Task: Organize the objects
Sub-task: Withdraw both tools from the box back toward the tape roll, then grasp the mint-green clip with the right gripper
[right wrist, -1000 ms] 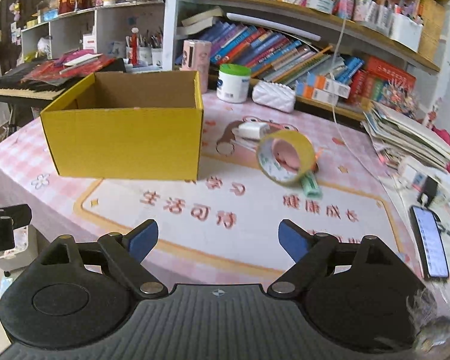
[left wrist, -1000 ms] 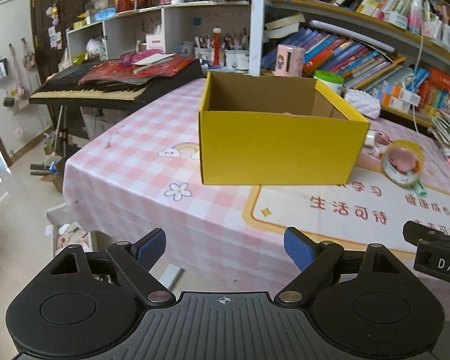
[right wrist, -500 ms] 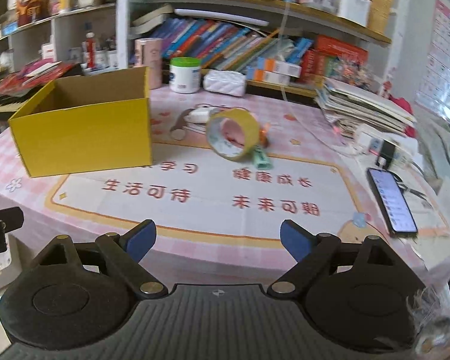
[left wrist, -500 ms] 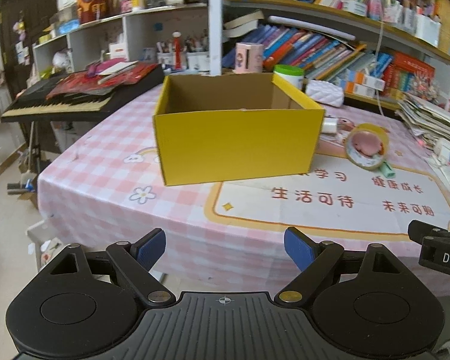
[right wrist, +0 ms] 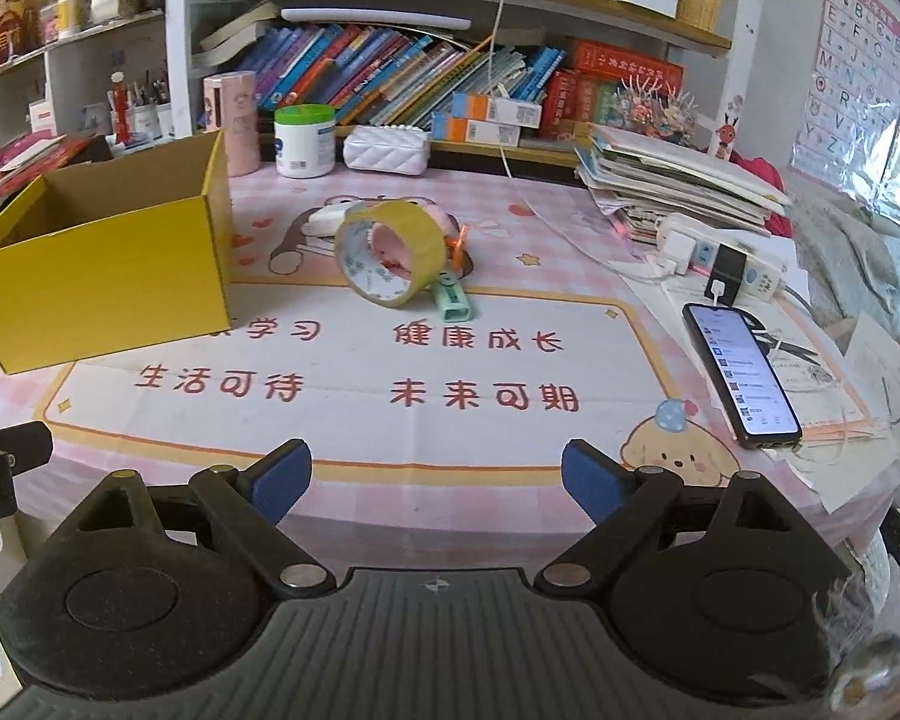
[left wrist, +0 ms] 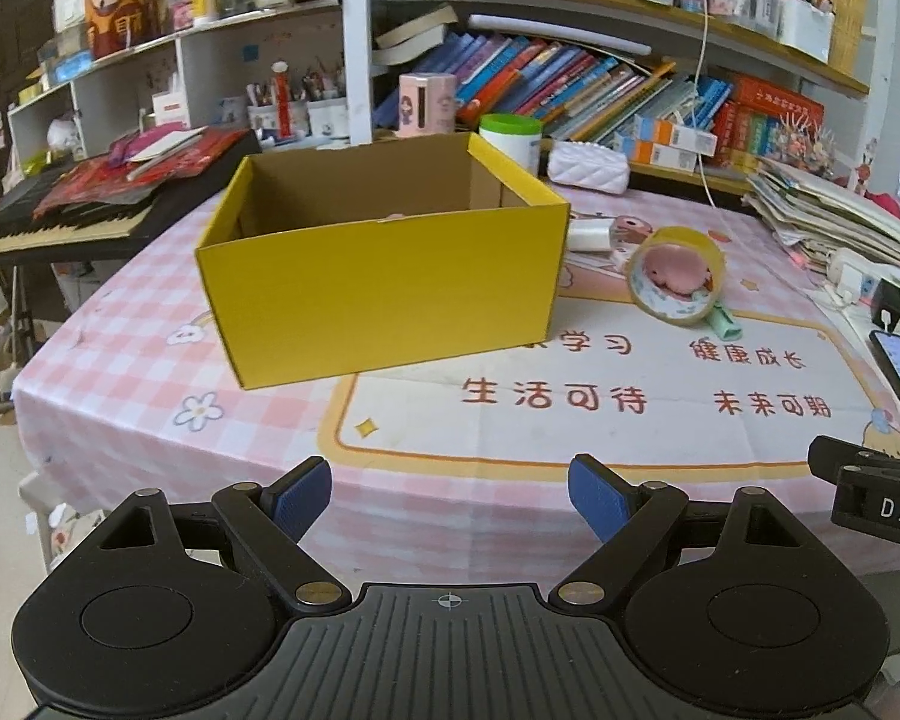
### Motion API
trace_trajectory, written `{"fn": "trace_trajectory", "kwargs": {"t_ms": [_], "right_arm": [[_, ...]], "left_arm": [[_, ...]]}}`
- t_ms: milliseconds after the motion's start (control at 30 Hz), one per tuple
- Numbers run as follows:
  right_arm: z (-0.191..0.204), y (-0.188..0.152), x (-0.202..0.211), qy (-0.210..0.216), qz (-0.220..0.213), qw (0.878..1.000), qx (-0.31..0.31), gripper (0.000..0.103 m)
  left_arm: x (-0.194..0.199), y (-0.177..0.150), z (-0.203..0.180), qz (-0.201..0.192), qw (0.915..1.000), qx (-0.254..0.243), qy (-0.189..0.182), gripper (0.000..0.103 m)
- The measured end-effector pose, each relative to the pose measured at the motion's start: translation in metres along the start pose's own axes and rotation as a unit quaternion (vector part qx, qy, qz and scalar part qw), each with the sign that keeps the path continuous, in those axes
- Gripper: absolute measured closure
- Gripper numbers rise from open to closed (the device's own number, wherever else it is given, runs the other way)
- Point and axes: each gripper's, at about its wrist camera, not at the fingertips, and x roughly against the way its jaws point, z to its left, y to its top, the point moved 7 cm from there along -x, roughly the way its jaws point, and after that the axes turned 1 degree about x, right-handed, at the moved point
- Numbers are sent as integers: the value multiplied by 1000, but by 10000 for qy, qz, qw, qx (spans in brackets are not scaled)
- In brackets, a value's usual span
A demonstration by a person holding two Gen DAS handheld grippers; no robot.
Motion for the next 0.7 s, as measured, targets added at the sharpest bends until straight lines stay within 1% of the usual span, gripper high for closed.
{"fn": "trace_trajectory", "kwargs": {"t_ms": [367,700], "right_arm": [[-19,21,-31,147,62,9998,136,12],[-44,55,-77,417,107,9988,222,12]], "left_arm": [[-21,20,-25,7,9999,88,55,15],[-49,45,-57,-2,9996,171,226,15]]}}
